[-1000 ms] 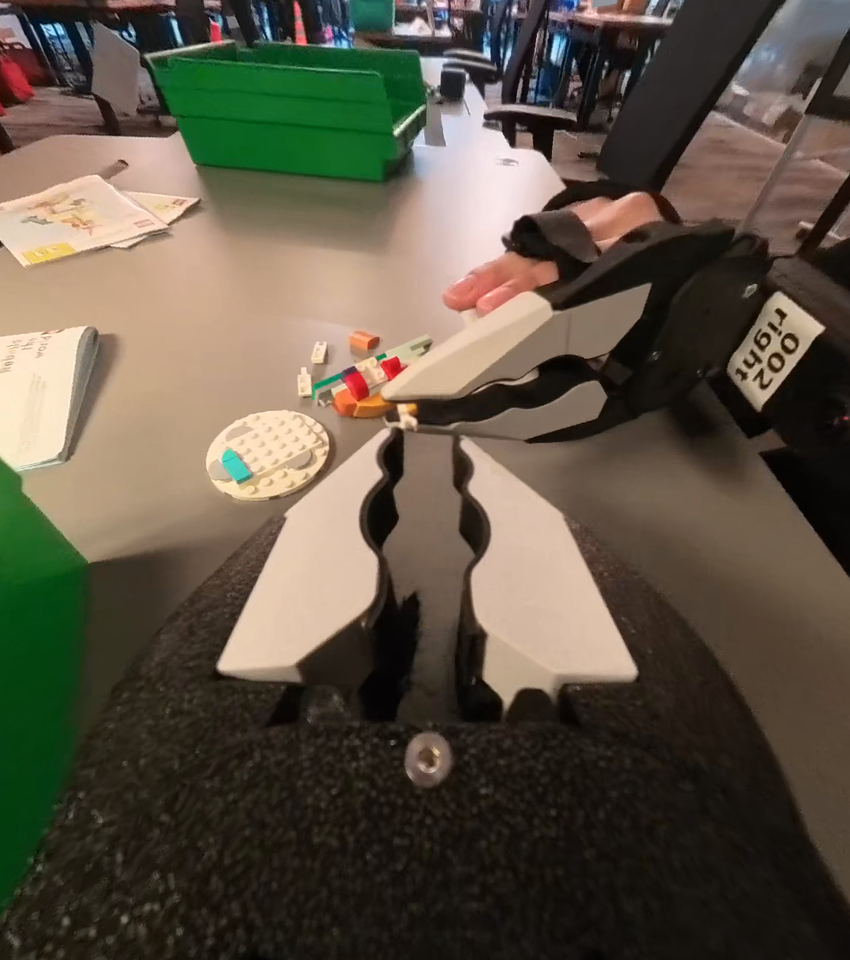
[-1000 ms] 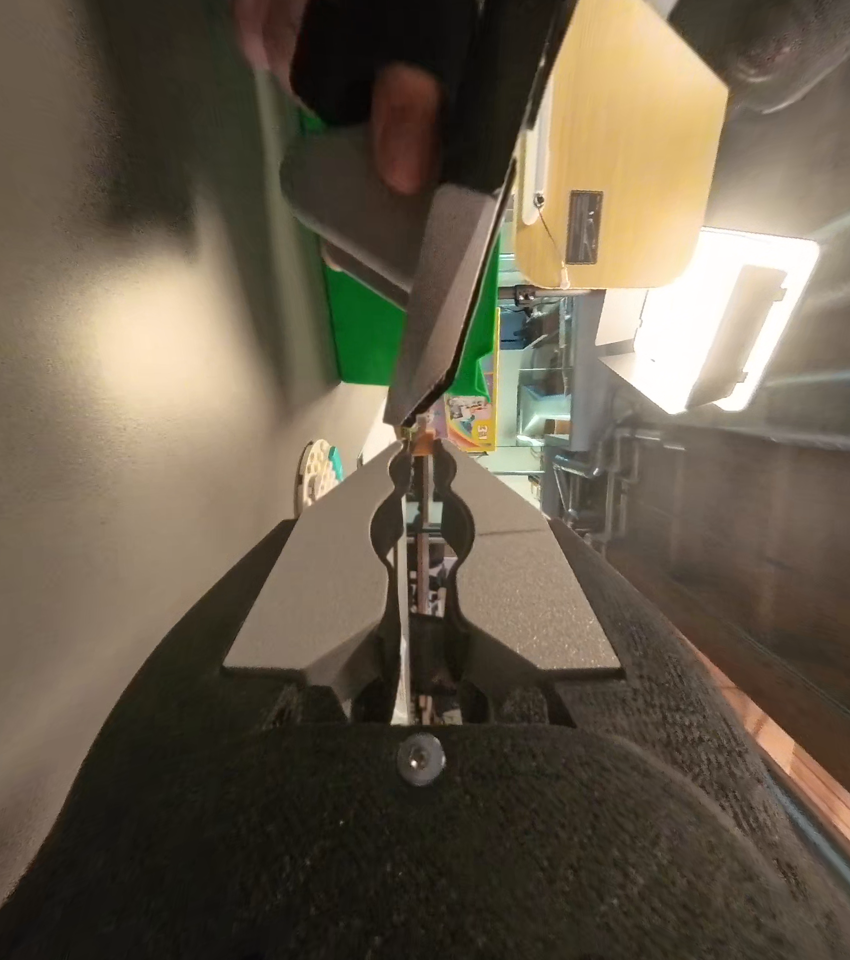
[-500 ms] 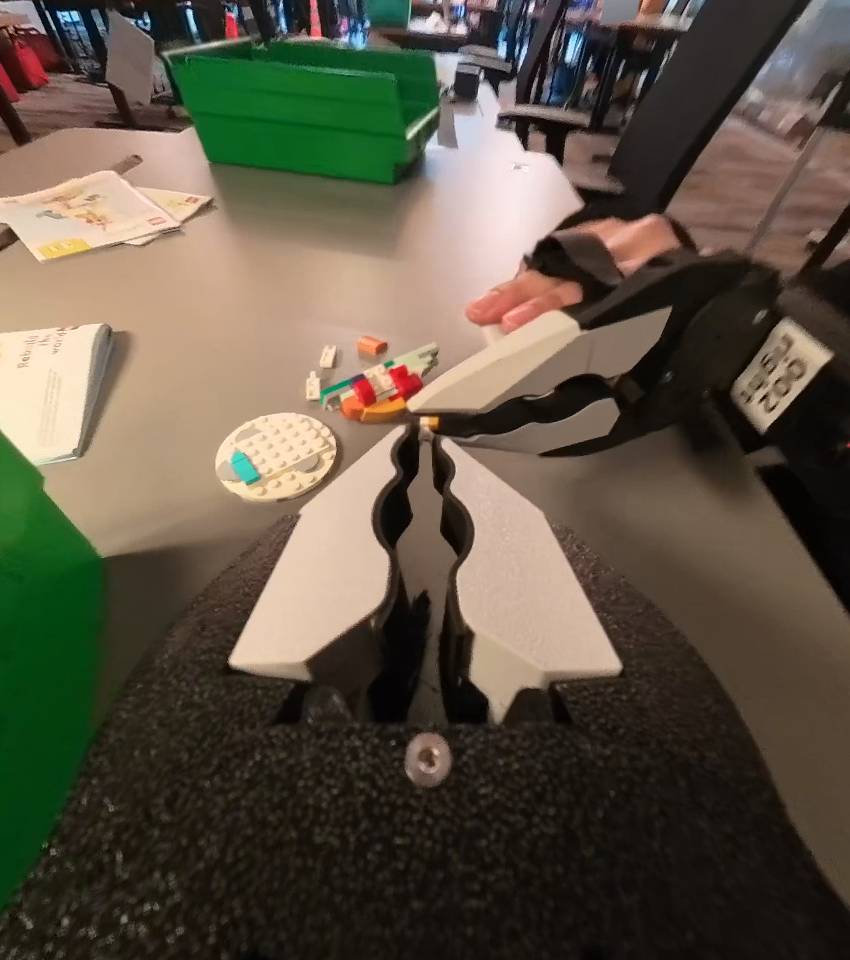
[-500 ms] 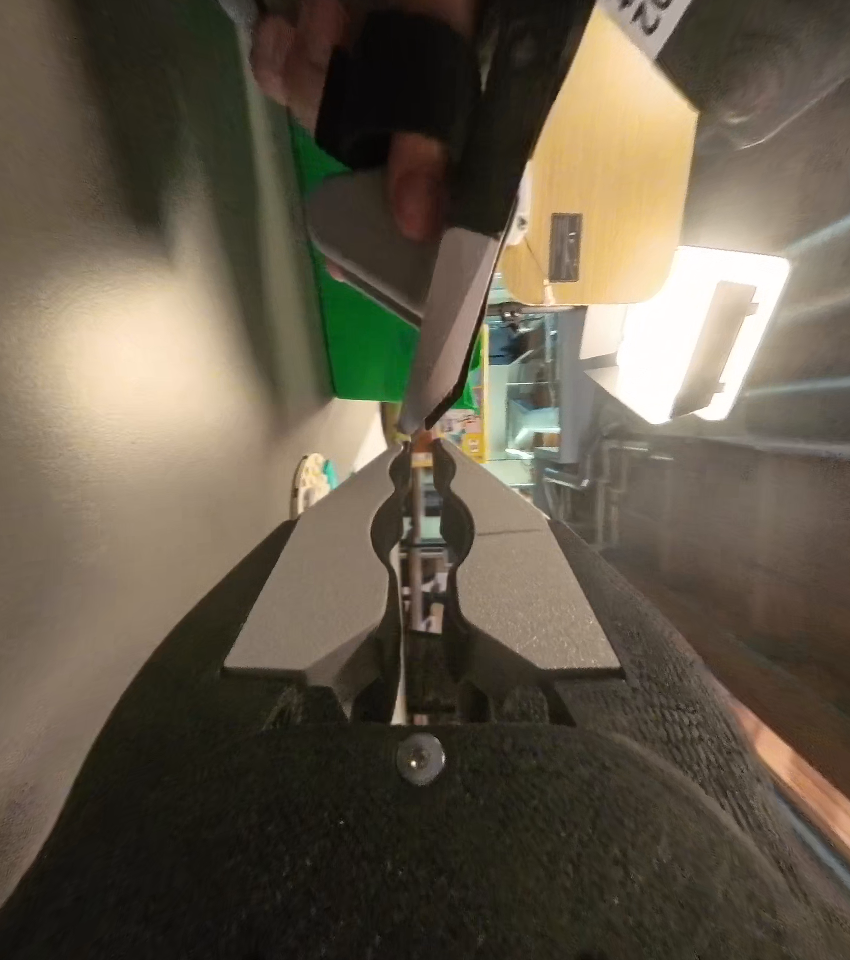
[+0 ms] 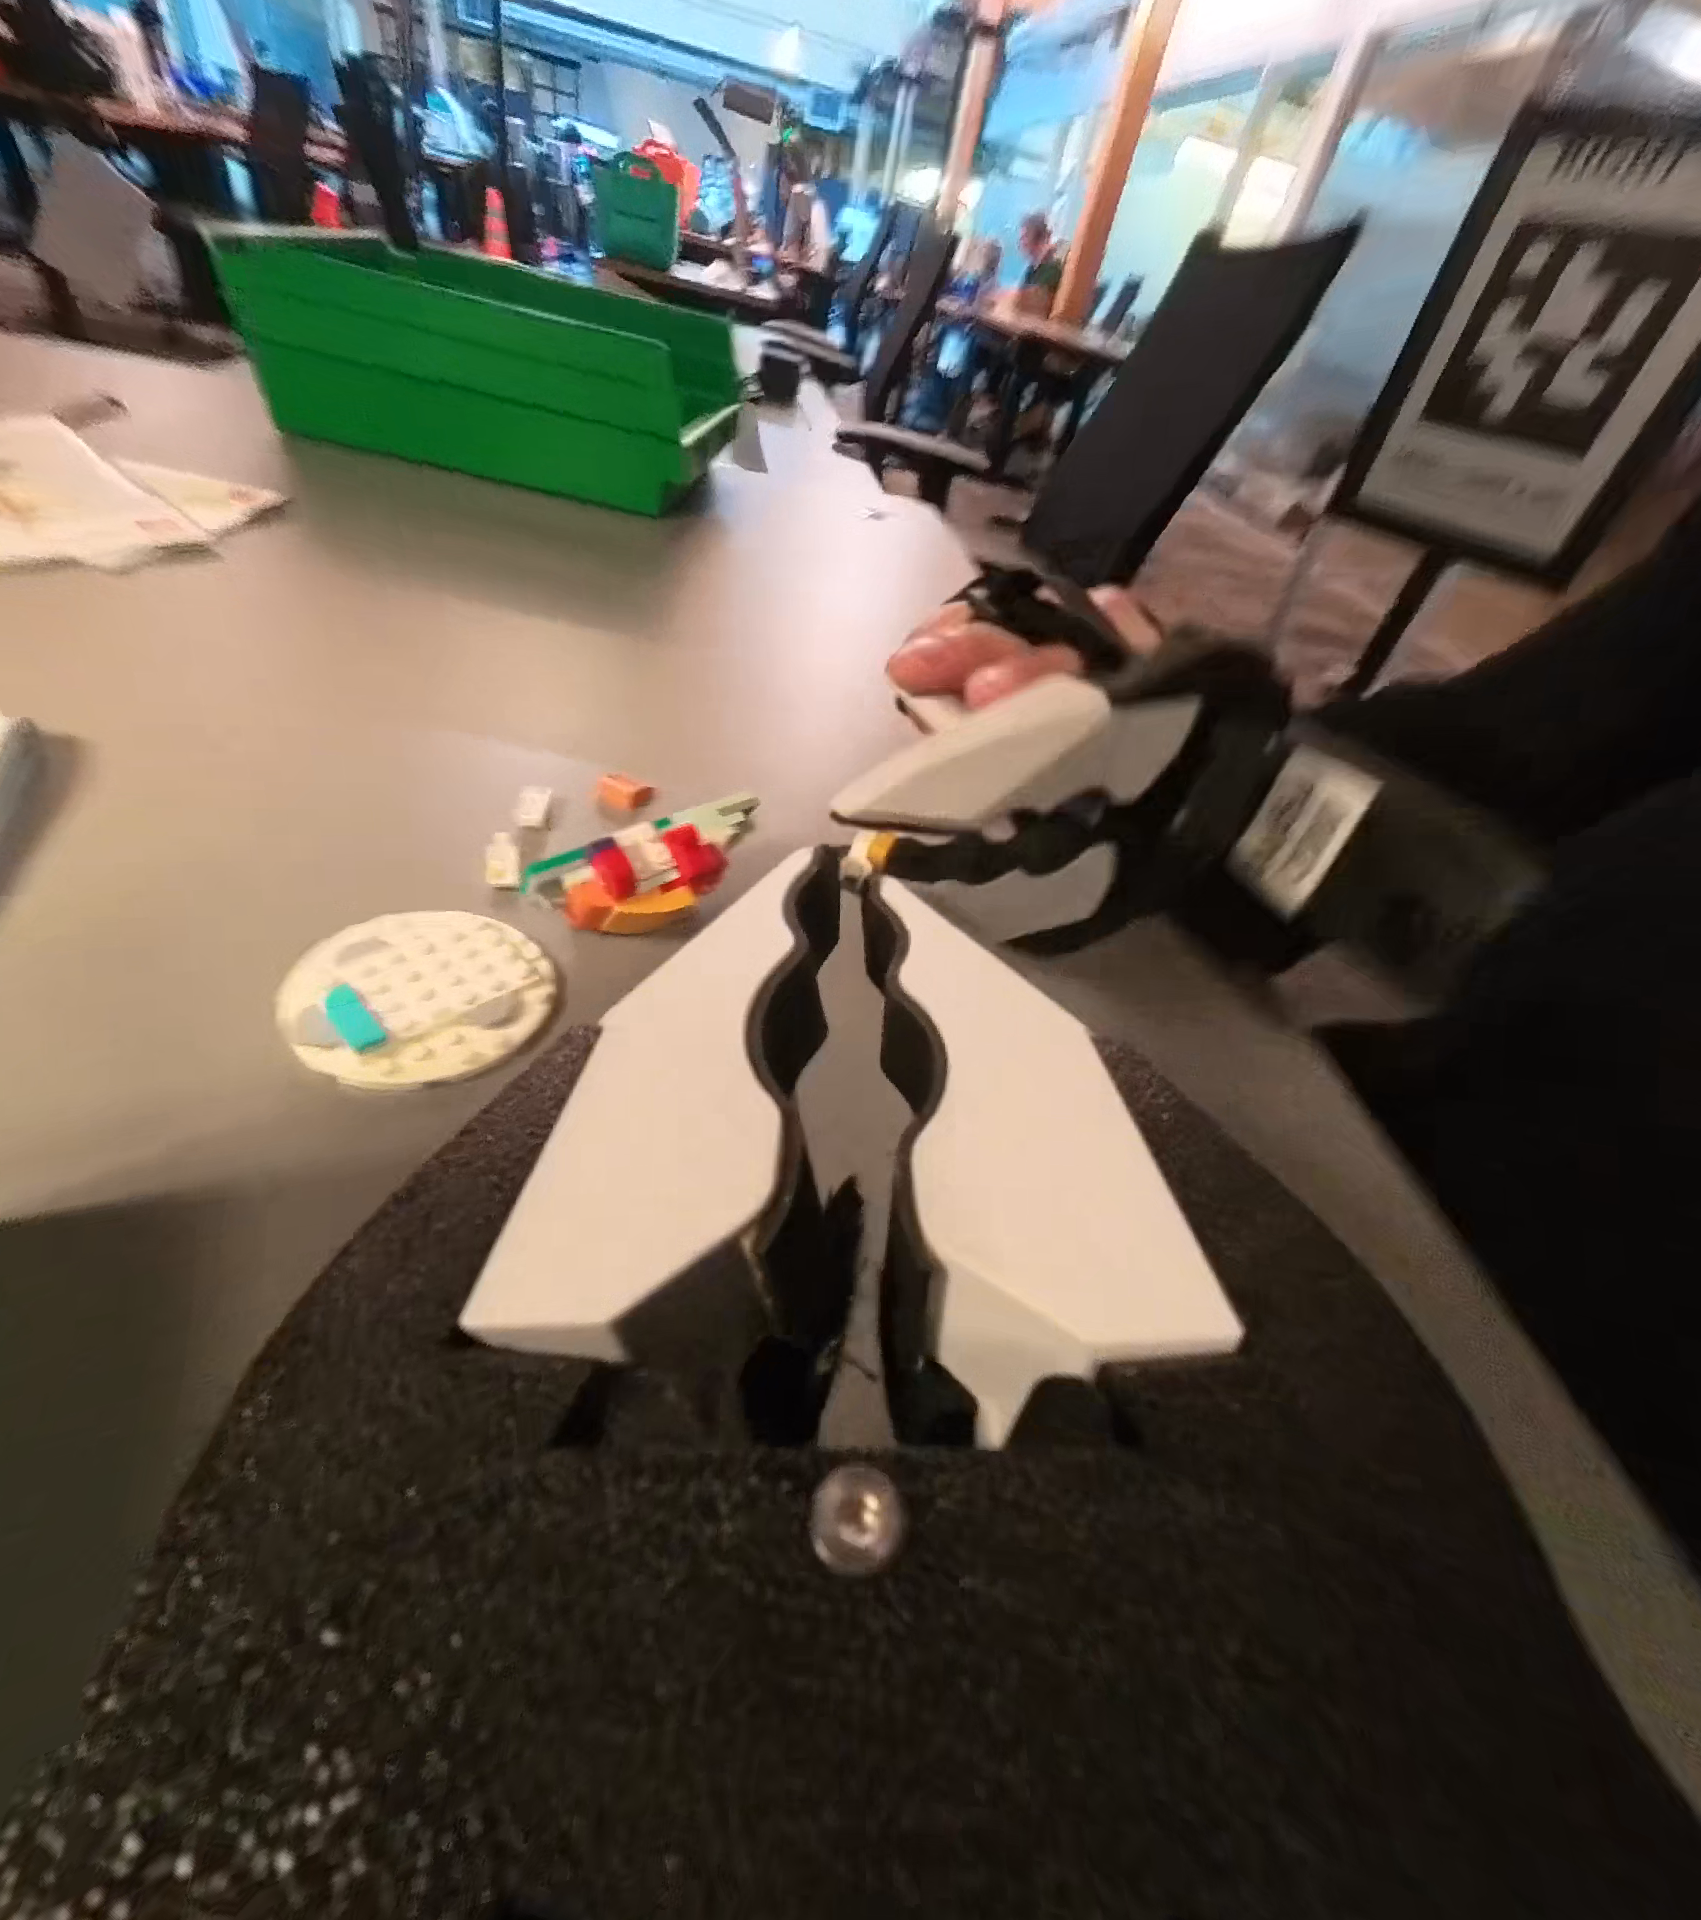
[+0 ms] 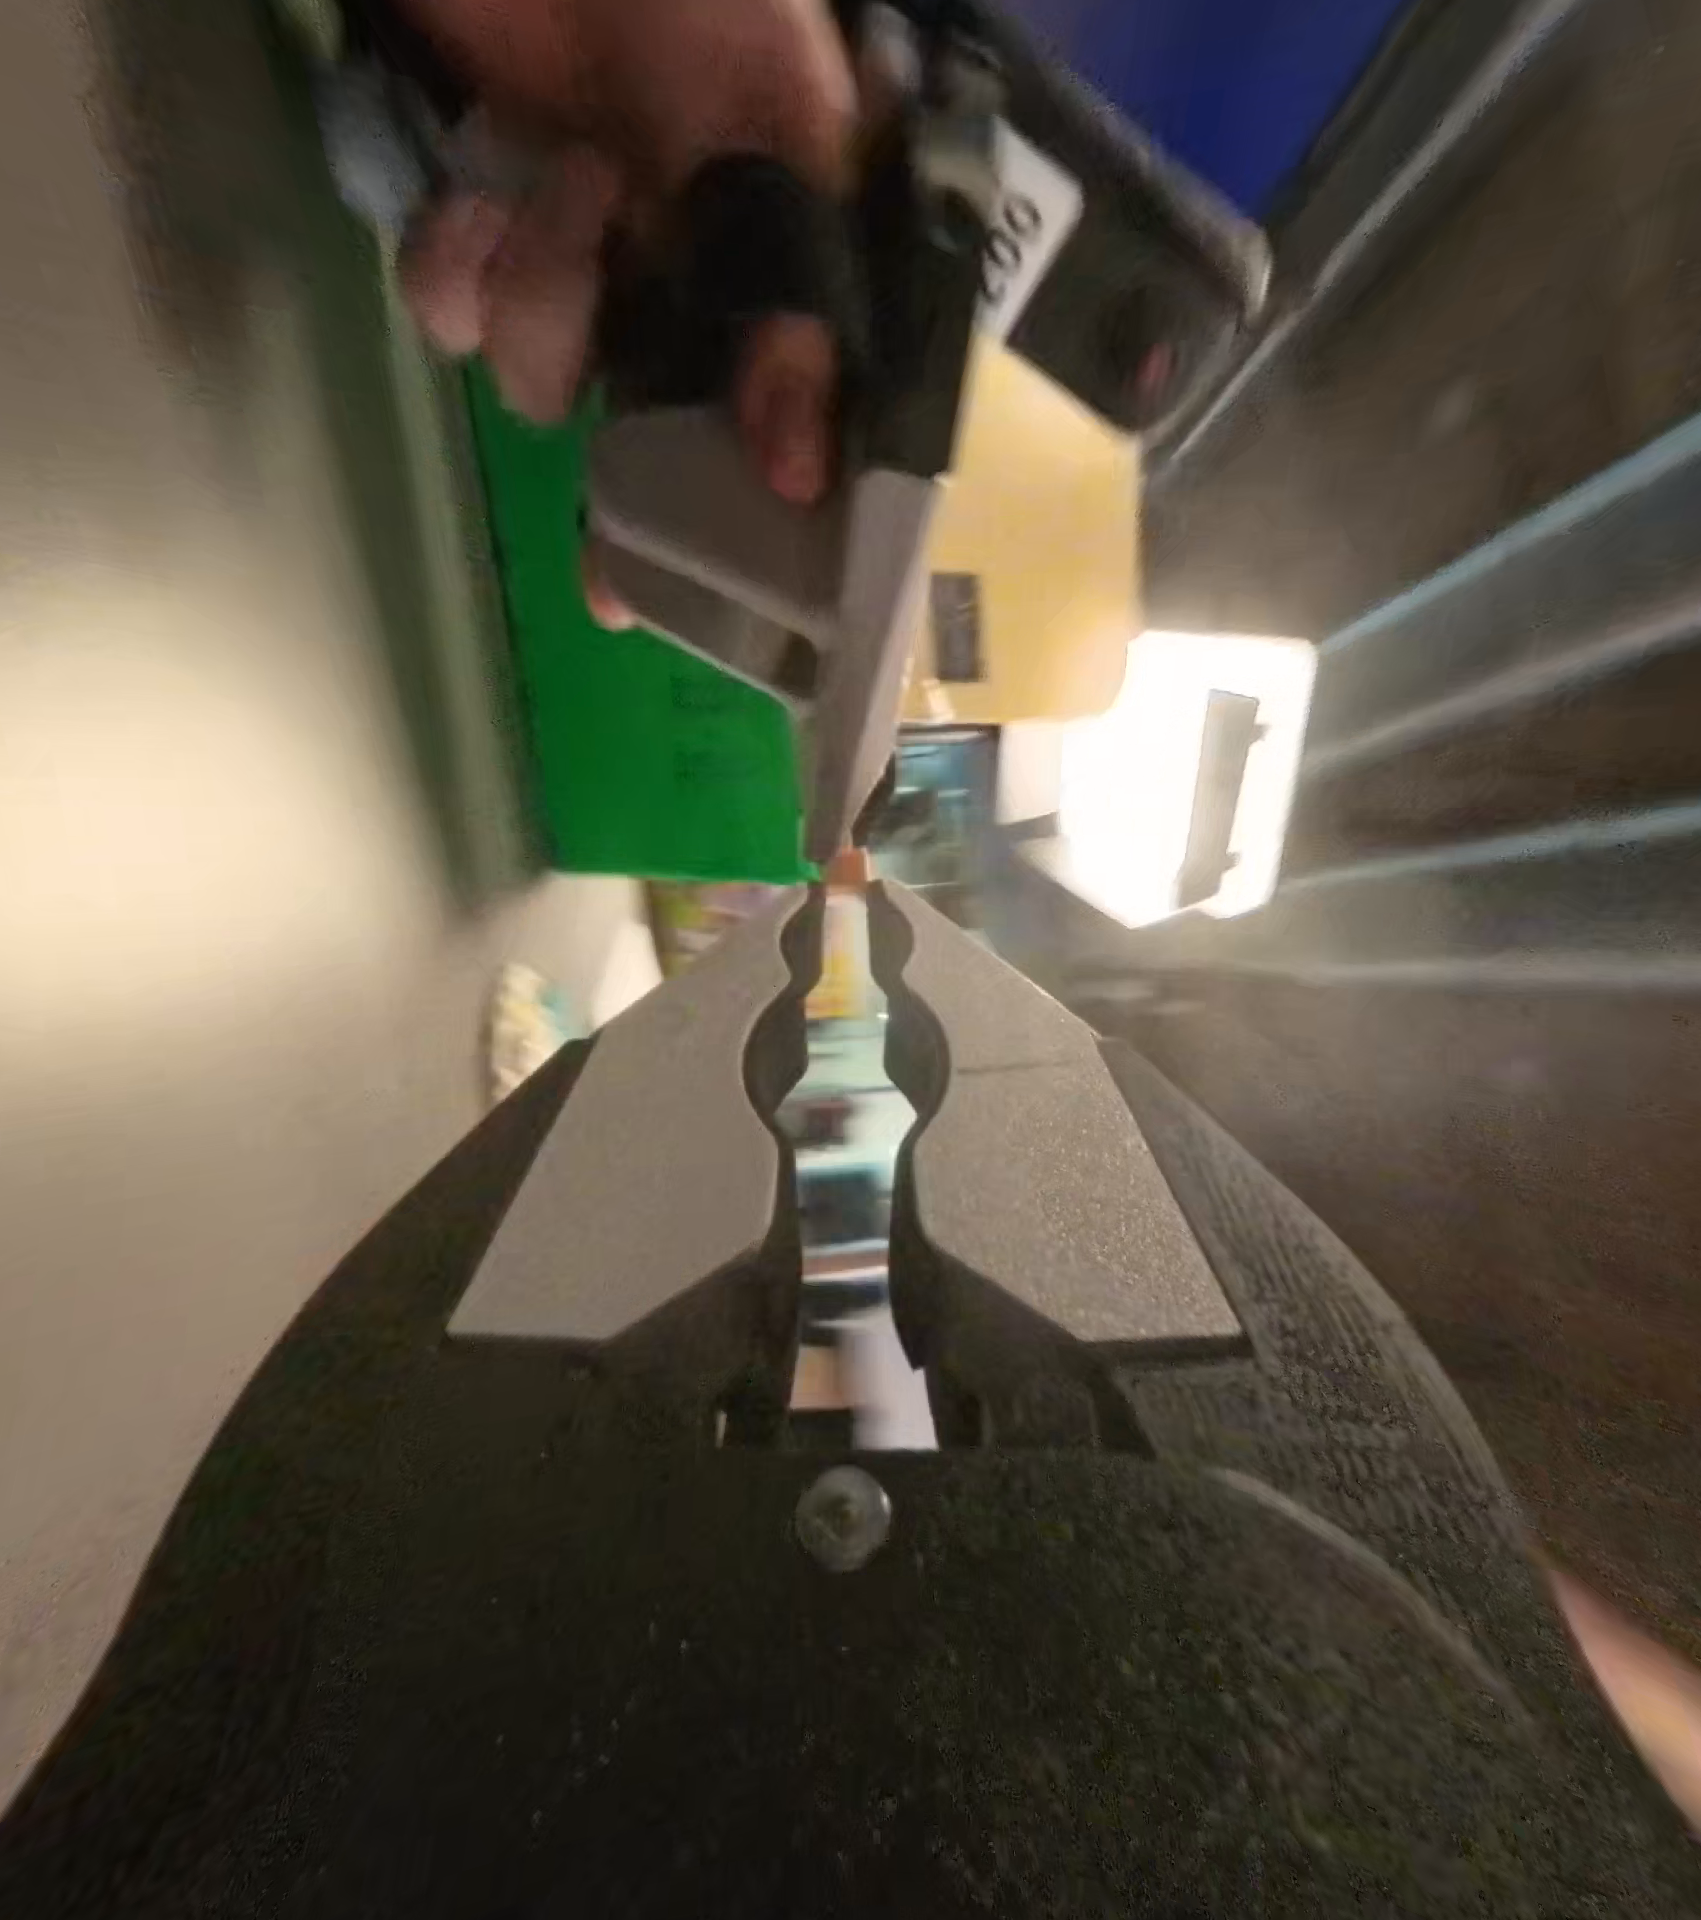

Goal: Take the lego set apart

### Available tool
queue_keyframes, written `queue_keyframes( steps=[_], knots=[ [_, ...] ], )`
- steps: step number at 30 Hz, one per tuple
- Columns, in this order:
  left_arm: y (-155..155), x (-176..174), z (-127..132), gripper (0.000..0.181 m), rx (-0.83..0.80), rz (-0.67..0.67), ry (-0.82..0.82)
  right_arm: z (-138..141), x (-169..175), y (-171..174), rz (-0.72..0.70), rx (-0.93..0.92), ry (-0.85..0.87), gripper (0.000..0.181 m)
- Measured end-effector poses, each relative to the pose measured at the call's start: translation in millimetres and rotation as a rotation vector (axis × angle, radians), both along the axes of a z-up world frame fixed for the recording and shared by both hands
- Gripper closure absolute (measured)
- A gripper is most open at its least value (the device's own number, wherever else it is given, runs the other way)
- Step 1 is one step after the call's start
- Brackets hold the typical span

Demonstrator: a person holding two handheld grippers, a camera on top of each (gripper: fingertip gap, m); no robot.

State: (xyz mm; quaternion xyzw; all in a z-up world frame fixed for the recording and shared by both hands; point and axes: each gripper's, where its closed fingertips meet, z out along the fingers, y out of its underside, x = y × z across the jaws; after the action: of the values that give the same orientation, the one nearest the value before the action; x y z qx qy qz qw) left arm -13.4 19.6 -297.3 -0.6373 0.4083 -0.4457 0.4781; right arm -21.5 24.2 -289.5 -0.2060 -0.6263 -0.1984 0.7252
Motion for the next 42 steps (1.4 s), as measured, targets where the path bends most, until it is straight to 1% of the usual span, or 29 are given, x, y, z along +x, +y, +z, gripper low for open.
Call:
queue_keyframes(
  steps=[2, 3, 5, 6, 8, 11, 13, 18, 22, 25, 27, 29, 34, 35, 38, 40, 42],
  knots=[
    [10.5, -6.1, 1.3, 0.178, 0.180, 0.100, 0.076, -3.6, -0.3, 3.2, 0.083, -0.411, 0.116, 0.170],
    [12.6, -8.6, 4.5, 0.179, 0.254, 0.131, 0.088, -2.4, 0.2, 5.5, 0.119, -0.623, 0.189, 0.168],
    [15.9, -12.3, 10.7, 0.178, 0.364, 0.188, 0.100, 6.0, 0.0, 9.1, 0.215, -1.031, 0.361, 0.152],
    [16.6, -13.4, 13.0, 0.179, 0.418, 0.207, 0.109, 11.9, -0.8, 7.2, 0.296, -1.229, 0.434, 0.152],
    [14.3, -13.5, 16.1, 0.179, 0.510, 0.216, 0.127, 19.8, -1.3, 6.8, 0.430, -1.584, 0.549, 0.162],
    [13.3, -14.6, 16.3, 0.179, 0.625, 0.233, 0.179, 13.9, -3.4, 5.2, 0.524, -1.954, 0.571, 0.167],
    [11.7, -13.5, 16.2, 0.179, 0.661, 0.231, 0.193, 12.1, -4.1, 2.2, 0.574, -2.108, 0.574, 0.168],
    [10.5, -10.8, 14.1, 0.179, 0.698, 0.226, 0.218, 8.6, -7.1, -4.9, 0.638, -2.280, 0.560, 0.171],
    [10.5, -10.4, 13.5, 0.179, 0.718, 0.231, 0.233, 9.2, -9.9, -8.5, 0.667, -2.315, 0.553, 0.175],
    [11.2, -11.6, 13.2, 0.179, 0.732, 0.238, 0.242, 8.8, -10.6, -6.6, 0.669, -2.332, 0.577, 0.174],
    [9.6, -10.7, 14.0, 0.179, 0.748, 0.236, 0.243, 7.5, -10.1, -3.3, 0.652, -2.331, 0.593, 0.170],
    [8.8, -9.6, 13.7, 0.179, 0.763, 0.235, 0.253, 7.4, -9.3, -3.4, 0.653, -2.331, 0.589, 0.169],
    [6.2, -9.3, 14.2, 0.179, 0.754, 0.217, 0.239, 7.6, -8.8, -6.9, 0.657, -2.299, 0.557, 0.178],
    [6.9, -9.7, 12.9, 0.179, 0.753, 0.214, 0.246, 7.5, -9.2, -8.9, 0.654, -2.275, 0.541, 0.181],
    [3.9, -7.4, 10.1, 0.179, 0.736, 0.189, 0.247, -0.2, -12.1, -13.8, 0.579, -2.167, 0.456, 0.181],
    [4.8, -8.4, 10.1, 0.179, 0.754, 0.199, 0.257, 0.4, -11.7, -11.7, 0.581, -2.194, 0.479, 0.181],
    [4.6, -9.2, 12.9, 0.179, 0.752, 0.203, 0.240, 4.0, -10.5, -10.2, 0.613, -2.231, 0.511, 0.181]
  ],
)
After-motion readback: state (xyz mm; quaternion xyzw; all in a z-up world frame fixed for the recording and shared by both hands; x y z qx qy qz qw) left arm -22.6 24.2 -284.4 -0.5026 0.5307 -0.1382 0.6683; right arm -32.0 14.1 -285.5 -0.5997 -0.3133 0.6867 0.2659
